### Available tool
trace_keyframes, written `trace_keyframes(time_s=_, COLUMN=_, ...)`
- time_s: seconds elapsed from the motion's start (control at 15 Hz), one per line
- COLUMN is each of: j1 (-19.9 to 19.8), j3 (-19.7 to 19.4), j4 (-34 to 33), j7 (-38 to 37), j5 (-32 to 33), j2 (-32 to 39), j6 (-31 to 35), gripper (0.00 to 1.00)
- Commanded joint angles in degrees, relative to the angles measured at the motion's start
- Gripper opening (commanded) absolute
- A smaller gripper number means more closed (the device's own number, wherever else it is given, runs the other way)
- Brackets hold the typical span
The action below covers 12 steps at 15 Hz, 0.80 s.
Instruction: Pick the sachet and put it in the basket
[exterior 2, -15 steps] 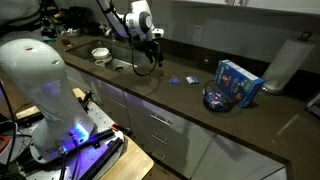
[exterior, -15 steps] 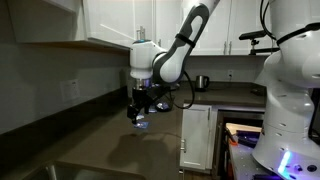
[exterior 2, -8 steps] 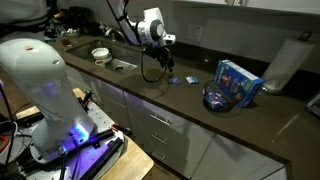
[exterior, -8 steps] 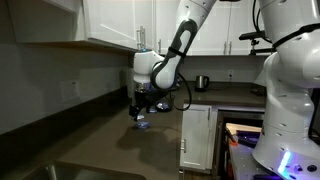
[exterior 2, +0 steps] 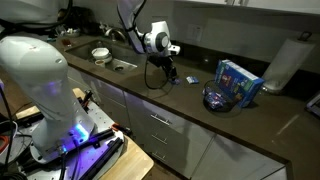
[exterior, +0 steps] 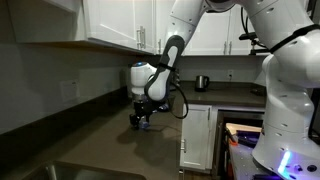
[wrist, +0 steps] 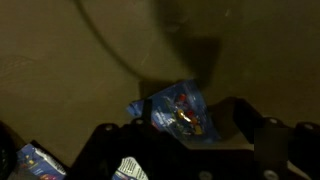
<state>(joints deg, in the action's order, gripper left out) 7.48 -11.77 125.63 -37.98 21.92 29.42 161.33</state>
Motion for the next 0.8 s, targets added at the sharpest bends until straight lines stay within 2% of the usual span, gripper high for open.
trace_keyframes(time_s=0.0, j1=2.7, j3=-2.5, j4=-2.3, j7=1.5, j5=-2.8, j2=3.5, j6=1.4, gripper=0.69)
trace_keyframes(time_s=0.07, j1=3.3, j3=-2.9, j4=-2.7, j7=1.4, j5=-3.3, j2=4.0, j6=1.5, gripper=0.72)
trace_keyframes(time_s=0.13, j1=4.1, j3=-3.7, j4=-3.0, j7=1.1, j5=-3.2, j2=4.4, j6=2.0, gripper=0.48)
trace_keyframes(time_s=0.2, j1=4.5, j3=-4.1, j4=-3.2, j7=1.1, j5=-3.3, j2=4.5, j6=2.0, gripper=0.51)
trace_keyframes(time_s=0.27, j1=5.3, j3=-5.0, j4=-3.4, j7=0.7, j5=-2.9, j2=4.7, j6=2.1, gripper=0.79)
trace_keyframes(time_s=0.33, j1=5.9, j3=-5.5, j4=-3.6, j7=0.6, j5=-2.8, j2=4.9, j6=2.4, gripper=0.81)
trace_keyframes(time_s=0.4, j1=6.9, j3=-6.8, j4=-3.8, j7=0.2, j5=-2.2, j2=5.3, j6=2.7, gripper=0.88)
trace_keyframes(time_s=0.47, j1=7.6, j3=-7.5, j4=-3.9, j7=0.1, j5=-2.1, j2=5.6, j6=2.9, gripper=0.90)
trace_keyframes(time_s=0.53, j1=8.2, j3=-8.3, j4=-4.0, j7=0.1, j5=-2.1, j2=5.8, j6=3.2, gripper=0.56)
trace_keyframes(time_s=0.67, j1=9.3, j3=-9.5, j4=-4.1, j7=0.0, j5=-2.3, j2=6.3, j6=3.6, gripper=0.56)
trace_keyframes(time_s=0.73, j1=9.9, j3=-10.1, j4=-4.3, j7=0.0, j5=-2.3, j2=6.5, j6=3.8, gripper=0.51)
